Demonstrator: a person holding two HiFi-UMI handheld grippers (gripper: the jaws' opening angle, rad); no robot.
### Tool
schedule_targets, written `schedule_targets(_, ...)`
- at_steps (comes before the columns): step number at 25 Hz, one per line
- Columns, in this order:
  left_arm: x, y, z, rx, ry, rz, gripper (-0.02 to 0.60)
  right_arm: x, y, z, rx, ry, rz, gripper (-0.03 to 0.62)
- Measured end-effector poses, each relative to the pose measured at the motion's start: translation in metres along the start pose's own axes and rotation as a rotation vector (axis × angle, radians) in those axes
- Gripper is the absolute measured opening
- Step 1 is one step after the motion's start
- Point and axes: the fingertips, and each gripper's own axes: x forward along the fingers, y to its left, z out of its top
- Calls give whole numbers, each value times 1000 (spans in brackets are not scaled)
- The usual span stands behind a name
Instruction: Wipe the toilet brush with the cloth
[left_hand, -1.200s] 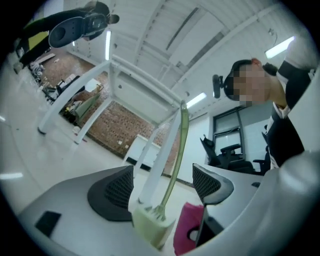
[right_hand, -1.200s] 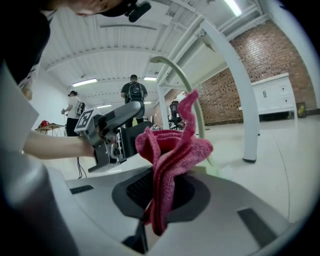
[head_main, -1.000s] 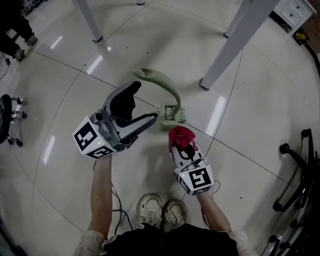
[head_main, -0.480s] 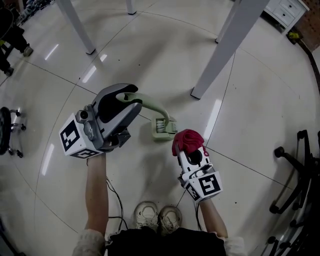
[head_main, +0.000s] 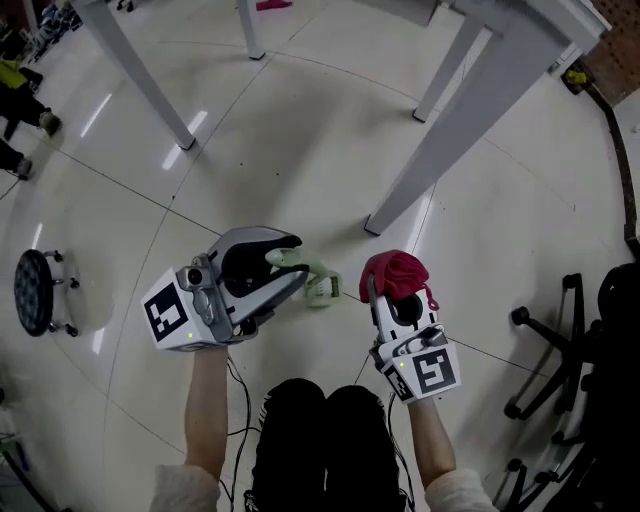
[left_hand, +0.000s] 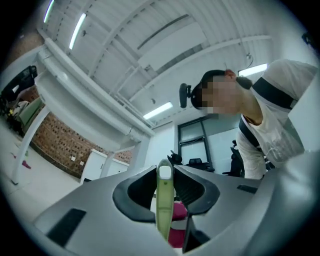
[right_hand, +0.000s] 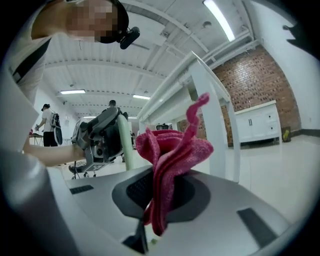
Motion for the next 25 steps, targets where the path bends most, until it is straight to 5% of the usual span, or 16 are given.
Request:
schedule_targets(8,123,-67,359,-27,95,50,109,-35,102,401,63,14,16,32)
schedule_targets(11,152,-106,458,-42,155,97,109,-65,141,516,4,54,21,32)
schedule_targets(14,162,-129,494,-50,215,125,109,-84,163,569,-98,83,28,32)
schedule_targets(18,159,-172,506,-48,185,119,109,-111,193,592,-158,45,86,32)
schedule_targets(25,168,-205,533,24,166,67,109,-139,252,639,-413,-22,238,32)
